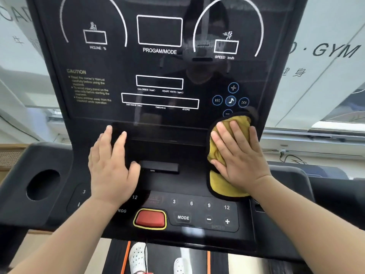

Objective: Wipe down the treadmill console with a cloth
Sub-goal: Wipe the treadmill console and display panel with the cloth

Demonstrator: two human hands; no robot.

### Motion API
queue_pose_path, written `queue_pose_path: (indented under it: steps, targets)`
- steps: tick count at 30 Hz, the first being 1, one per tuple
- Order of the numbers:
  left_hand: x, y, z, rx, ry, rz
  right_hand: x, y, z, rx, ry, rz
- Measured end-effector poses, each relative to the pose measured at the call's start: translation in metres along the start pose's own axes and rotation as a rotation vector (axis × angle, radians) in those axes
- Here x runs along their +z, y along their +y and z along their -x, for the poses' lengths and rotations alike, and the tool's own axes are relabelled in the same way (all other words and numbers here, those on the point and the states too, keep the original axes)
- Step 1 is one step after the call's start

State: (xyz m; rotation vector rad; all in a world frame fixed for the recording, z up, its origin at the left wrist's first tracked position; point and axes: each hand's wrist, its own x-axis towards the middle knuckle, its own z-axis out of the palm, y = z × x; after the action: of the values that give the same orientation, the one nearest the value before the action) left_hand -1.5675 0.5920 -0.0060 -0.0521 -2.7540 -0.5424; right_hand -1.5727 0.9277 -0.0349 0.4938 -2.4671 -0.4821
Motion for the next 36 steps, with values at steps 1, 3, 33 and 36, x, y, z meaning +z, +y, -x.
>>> queue_pose_path:
  steps: [1,3,33,36]
  targets:
    - [0.001,-0.005,0.003,-0.015,-0.012,0.007,-0.002,-0.002,-0.003,-0.022,0.001,-0.003]
    - [0.0,-0.013,0.007,-0.024,-0.024,0.018,-0.007,-0.01,-0.012,-0.08,0.012,-0.015]
    - [-0.019,-0.058,0.008,-0.068,-0.269,0.098,-0.021,-0.013,-0.052,-0.268,0.061,-0.069]
    - [-0.021,-0.061,0.007,-0.065,-0.268,0.116,-0.02,0.01,-0.035,-0.274,0.029,-0.021]
